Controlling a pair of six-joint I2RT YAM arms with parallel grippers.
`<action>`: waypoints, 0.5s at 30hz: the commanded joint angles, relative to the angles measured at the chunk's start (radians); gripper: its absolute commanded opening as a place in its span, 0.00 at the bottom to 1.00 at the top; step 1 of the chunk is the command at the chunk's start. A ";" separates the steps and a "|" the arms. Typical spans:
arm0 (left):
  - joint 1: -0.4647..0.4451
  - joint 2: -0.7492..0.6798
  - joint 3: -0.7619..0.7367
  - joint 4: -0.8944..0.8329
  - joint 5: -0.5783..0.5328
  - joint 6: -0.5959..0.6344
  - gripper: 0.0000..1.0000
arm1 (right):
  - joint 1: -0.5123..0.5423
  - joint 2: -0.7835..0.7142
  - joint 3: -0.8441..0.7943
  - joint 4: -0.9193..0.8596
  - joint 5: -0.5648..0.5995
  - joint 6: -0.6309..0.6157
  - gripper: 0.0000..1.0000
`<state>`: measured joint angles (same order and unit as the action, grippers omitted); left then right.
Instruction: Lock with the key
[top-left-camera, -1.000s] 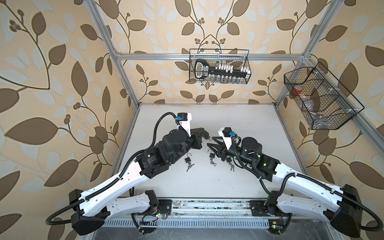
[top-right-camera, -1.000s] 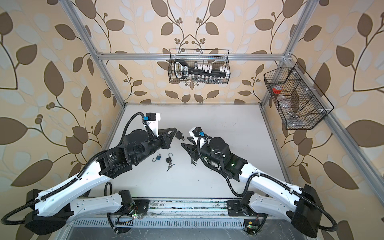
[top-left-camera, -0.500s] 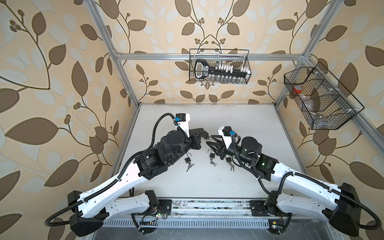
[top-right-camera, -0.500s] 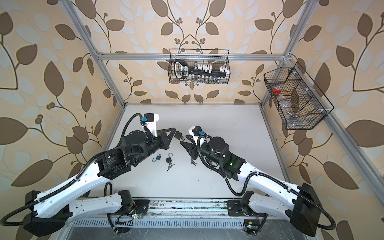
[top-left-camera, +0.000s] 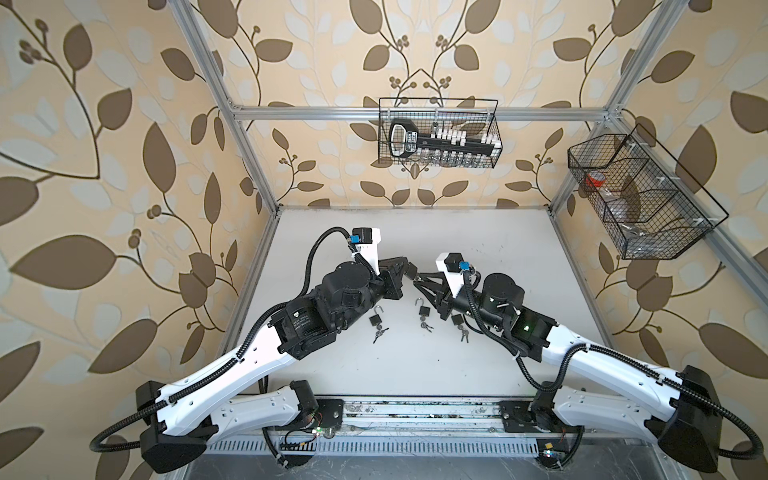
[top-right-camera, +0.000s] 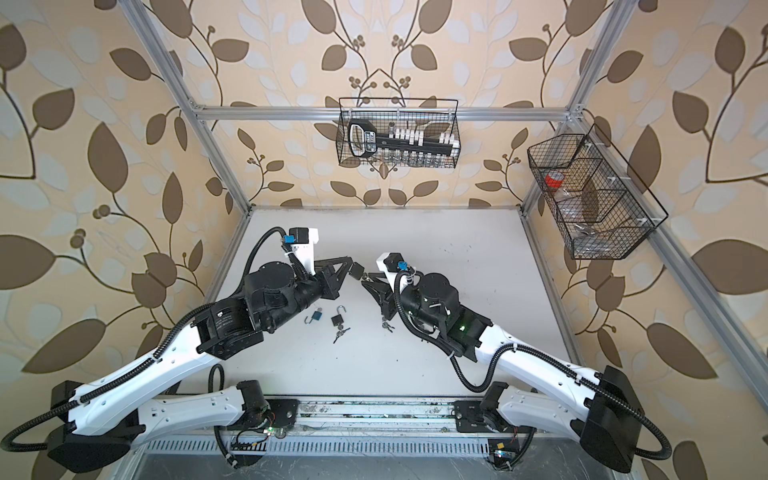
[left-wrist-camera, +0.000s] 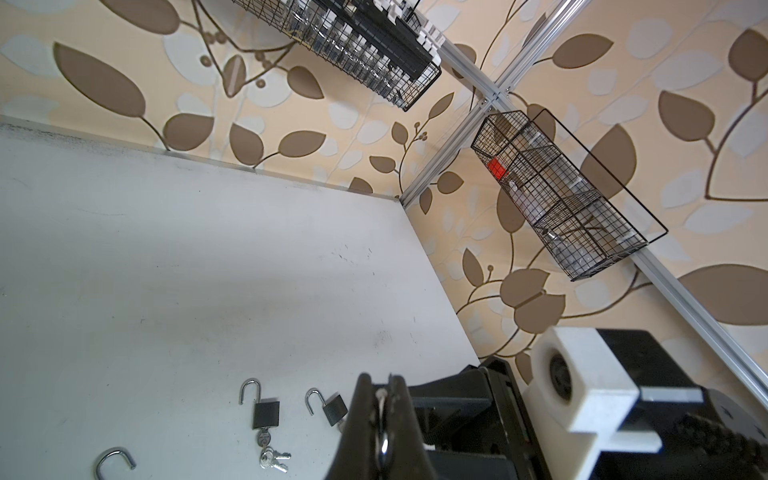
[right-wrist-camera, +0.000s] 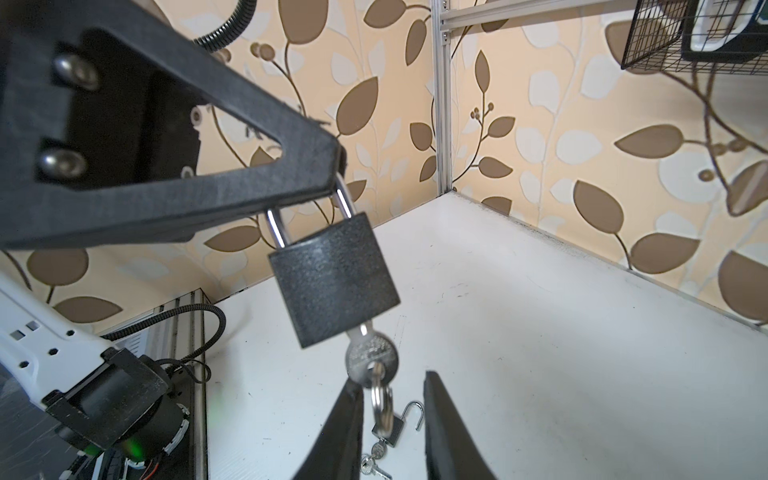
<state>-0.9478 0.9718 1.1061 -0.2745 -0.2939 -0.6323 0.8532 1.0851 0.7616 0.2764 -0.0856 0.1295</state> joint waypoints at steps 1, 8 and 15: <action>0.002 -0.012 -0.002 0.064 -0.001 -0.010 0.00 | 0.005 -0.013 0.038 0.021 -0.004 -0.004 0.26; 0.003 -0.012 -0.009 0.069 0.006 -0.020 0.00 | 0.005 -0.015 0.034 0.017 -0.005 0.002 0.16; 0.002 -0.021 -0.009 0.072 0.017 -0.027 0.00 | 0.006 -0.032 0.024 -0.011 0.020 0.012 0.04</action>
<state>-0.9478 0.9718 1.0992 -0.2569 -0.2882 -0.6392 0.8539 1.0767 0.7650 0.2710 -0.0853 0.1379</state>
